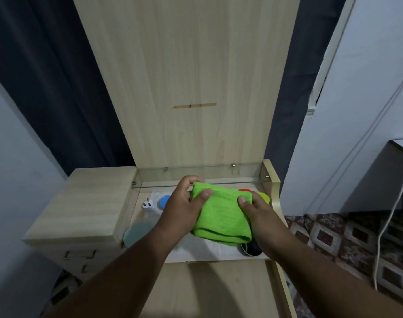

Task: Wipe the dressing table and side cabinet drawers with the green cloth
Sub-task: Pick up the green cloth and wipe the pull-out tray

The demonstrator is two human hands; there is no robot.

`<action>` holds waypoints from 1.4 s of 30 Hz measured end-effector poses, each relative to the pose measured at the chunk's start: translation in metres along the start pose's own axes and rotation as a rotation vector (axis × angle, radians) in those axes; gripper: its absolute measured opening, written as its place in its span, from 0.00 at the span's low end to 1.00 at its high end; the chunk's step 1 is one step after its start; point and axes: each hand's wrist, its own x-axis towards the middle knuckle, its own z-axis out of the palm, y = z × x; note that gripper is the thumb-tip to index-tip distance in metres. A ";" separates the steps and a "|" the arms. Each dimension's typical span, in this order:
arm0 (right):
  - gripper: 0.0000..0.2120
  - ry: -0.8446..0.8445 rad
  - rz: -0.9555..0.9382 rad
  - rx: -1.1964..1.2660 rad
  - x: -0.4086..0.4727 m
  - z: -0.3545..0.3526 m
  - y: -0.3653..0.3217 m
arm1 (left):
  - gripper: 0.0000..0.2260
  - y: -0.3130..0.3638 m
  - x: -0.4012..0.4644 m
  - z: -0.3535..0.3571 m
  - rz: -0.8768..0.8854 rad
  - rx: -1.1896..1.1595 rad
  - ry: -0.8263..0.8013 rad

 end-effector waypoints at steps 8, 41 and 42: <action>0.25 -0.381 0.210 0.403 0.006 -0.017 0.023 | 0.35 -0.005 -0.012 0.003 0.027 -0.056 -0.271; 0.32 0.033 0.286 -1.511 0.048 -0.069 0.366 | 0.44 -0.397 -0.108 -0.118 -0.504 0.914 0.197; 0.33 0.061 0.270 -1.455 0.054 -0.065 0.368 | 0.45 -0.400 -0.109 -0.119 -0.488 0.914 0.202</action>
